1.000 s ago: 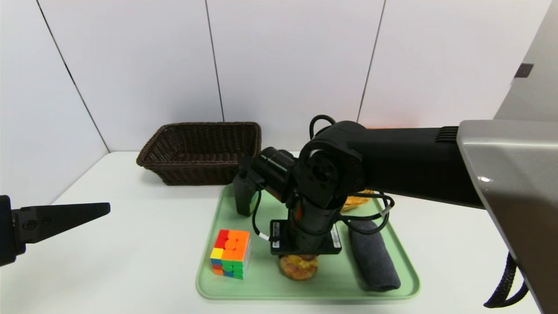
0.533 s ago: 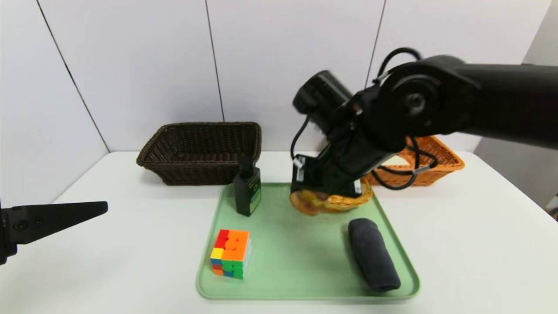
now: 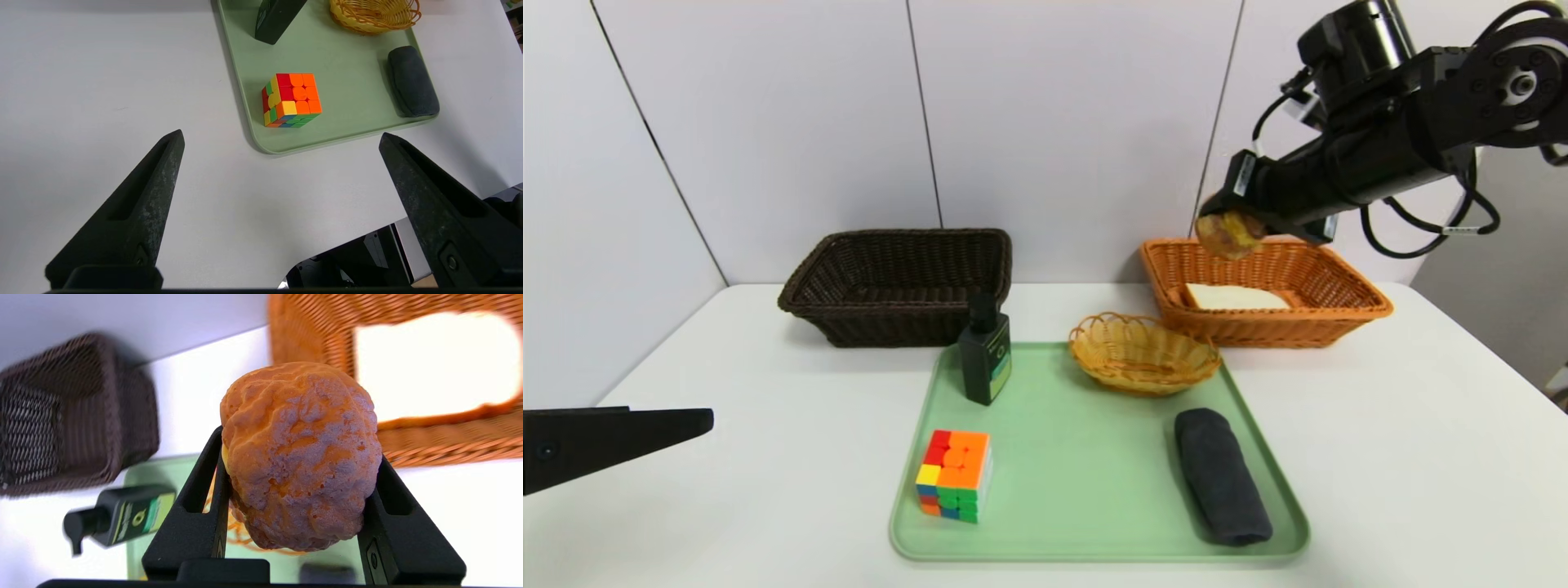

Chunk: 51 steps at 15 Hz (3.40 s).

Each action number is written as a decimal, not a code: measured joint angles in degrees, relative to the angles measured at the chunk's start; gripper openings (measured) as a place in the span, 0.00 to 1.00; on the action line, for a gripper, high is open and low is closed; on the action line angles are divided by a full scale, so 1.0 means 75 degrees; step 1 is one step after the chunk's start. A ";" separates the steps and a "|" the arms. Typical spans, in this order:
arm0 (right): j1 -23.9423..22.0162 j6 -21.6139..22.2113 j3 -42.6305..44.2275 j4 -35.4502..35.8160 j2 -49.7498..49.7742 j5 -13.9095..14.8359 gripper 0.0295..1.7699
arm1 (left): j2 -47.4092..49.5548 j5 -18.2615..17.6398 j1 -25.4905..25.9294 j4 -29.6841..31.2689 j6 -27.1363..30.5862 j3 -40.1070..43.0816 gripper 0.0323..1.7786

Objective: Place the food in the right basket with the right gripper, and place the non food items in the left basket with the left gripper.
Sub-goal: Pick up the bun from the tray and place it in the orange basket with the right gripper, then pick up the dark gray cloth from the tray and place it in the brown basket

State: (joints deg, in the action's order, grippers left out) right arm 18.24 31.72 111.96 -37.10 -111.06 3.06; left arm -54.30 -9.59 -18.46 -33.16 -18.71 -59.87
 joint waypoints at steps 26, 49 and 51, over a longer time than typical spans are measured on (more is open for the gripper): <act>-0.0995 -0.1070 0.0000 0.1346 -0.1947 0.0312 0.47 | -0.0120 0.0013 0.0000 0.0073 0.0341 -0.0338 0.95; -0.0956 -0.0834 -0.0037 0.0889 -0.0775 0.0322 0.93 | -0.0639 0.0023 0.0000 -0.0294 0.0063 -0.1474 0.95; -0.0904 -0.0837 -0.0062 0.0268 -0.0190 0.0319 0.94 | -0.1110 0.0046 -0.0029 -0.0665 -0.0102 -0.2215 0.95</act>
State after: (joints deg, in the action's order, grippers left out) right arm 11.46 25.44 111.50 -35.08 -112.48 5.45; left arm -62.62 -9.25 -18.68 -38.14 -19.48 -76.48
